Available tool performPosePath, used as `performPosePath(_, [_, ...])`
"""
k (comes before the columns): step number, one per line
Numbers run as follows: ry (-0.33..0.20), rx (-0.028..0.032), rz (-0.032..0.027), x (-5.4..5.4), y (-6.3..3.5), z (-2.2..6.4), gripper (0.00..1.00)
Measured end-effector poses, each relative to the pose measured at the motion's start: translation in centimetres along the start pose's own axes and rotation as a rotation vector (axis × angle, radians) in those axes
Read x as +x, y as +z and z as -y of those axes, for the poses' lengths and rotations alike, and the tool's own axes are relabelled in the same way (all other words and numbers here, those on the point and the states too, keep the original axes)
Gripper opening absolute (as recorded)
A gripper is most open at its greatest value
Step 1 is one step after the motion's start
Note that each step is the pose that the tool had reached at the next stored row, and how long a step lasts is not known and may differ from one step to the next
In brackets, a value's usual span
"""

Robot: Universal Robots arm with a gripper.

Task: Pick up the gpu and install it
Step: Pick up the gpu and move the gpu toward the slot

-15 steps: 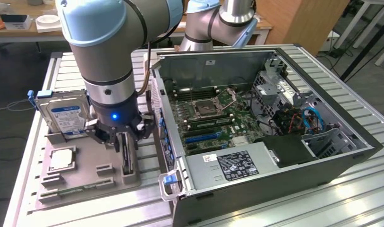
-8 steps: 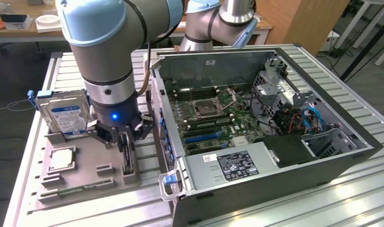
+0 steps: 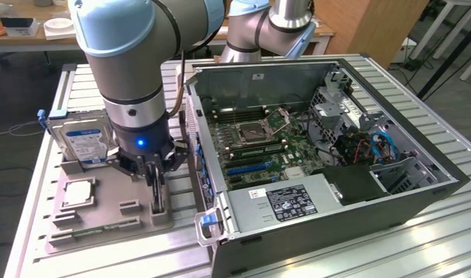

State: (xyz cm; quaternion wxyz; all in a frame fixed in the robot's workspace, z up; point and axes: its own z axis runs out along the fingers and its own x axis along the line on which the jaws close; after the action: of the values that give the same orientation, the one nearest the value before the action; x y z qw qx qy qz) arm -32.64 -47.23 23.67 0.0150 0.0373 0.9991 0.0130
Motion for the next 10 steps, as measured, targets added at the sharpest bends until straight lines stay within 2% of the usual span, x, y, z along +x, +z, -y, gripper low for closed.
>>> performPosePath(10, [0.000, 0.0001, 0.0000, 0.00, 0.00, 0.00, 0.26])
